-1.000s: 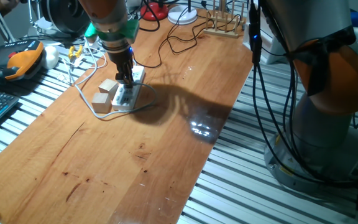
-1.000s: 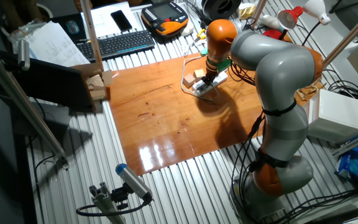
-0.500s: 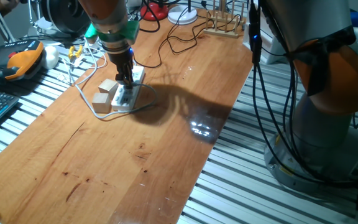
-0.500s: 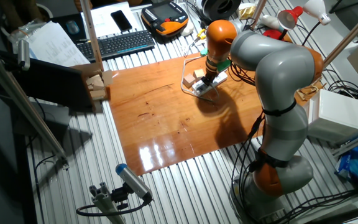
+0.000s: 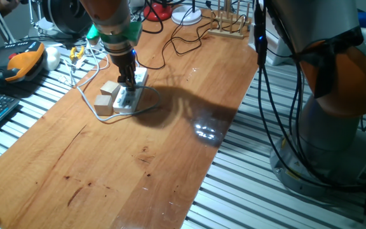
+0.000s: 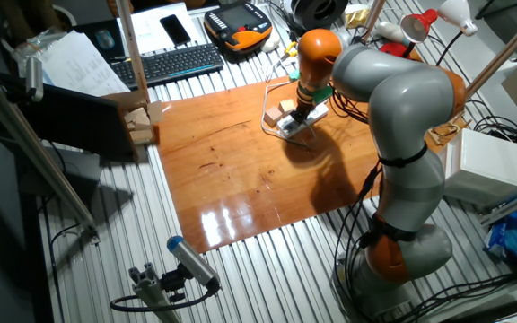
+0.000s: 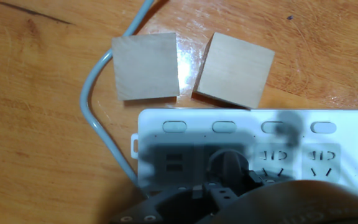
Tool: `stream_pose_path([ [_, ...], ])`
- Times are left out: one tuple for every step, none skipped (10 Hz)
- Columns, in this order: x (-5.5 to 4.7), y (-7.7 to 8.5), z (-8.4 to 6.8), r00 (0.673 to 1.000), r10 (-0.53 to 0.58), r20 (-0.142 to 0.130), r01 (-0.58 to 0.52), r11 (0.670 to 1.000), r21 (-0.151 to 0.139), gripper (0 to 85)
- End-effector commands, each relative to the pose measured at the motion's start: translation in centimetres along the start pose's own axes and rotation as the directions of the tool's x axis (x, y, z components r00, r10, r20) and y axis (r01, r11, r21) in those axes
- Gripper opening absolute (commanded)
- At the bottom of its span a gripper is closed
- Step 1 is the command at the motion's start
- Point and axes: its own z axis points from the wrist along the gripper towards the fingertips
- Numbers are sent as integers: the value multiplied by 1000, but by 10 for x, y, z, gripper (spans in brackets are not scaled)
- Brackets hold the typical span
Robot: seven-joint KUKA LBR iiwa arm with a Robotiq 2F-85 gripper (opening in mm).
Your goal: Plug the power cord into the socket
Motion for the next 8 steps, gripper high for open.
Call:
stream_pose_path([
  [0, 0, 1, 1000, 0, 1, 0, 1000, 0, 0],
  [-1, 0, 1, 1000, 2, 0, -2, 1000, 1, 0],
  [-1, 0, 2, 1000, 5, 0, -5, 1000, 5, 0],
  [-1, 0, 2, 1000, 6, 0, -6, 1000, 5, 0],
  [-2, 0, 3, 1000, 8, 2, -8, 1000, 5, 0],
  [-2, 0, 4, 1000, 8, 1, -8, 1000, 7, 0],
  [-3, 0, 6, 1000, 8, 1, -8, 1000, 7, 0],
  [-4, 0, 7, 1000, 8, 4, -8, 1000, 8, 0],
])
